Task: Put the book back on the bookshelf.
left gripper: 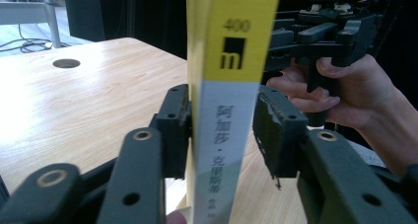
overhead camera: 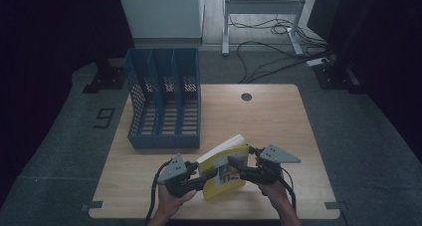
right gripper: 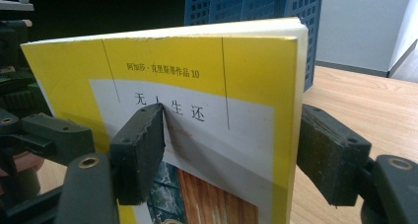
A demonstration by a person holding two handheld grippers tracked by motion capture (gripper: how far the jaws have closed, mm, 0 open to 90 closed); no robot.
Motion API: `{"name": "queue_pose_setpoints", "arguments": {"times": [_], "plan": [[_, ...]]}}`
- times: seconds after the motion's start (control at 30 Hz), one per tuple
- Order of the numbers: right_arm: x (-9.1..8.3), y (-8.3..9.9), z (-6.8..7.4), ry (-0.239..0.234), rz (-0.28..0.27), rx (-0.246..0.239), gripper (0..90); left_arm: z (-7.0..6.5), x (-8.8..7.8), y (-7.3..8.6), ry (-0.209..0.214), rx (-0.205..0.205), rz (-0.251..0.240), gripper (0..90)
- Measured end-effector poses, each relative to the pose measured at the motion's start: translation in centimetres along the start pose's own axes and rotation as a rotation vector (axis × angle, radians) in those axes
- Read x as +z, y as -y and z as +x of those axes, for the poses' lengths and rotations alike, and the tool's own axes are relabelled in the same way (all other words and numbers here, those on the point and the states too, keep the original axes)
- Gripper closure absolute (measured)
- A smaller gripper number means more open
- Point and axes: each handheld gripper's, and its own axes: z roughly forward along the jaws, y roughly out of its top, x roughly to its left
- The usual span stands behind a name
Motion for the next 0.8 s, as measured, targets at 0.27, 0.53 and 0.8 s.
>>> {"name": "queue_pose_setpoints", "arguments": {"times": [0.27,0.53,0.8], "plan": [[0.00,0.05,-0.06,0.000,-0.003,0.003,30.1,-0.05,0.24,-0.04,-0.001,-0.007,-0.003,53.7],[0.03,0.05,0.11,-0.011,-0.006,-0.009,30.1,-0.24,0.12,-0.30,-0.004,-0.002,0.005,64.9],[0.06,0.10,0.07,-0.016,-0.008,-0.007,30.9,-0.16,-0.03,-0.25,-0.040,-0.017,-0.002,74.0]]}}
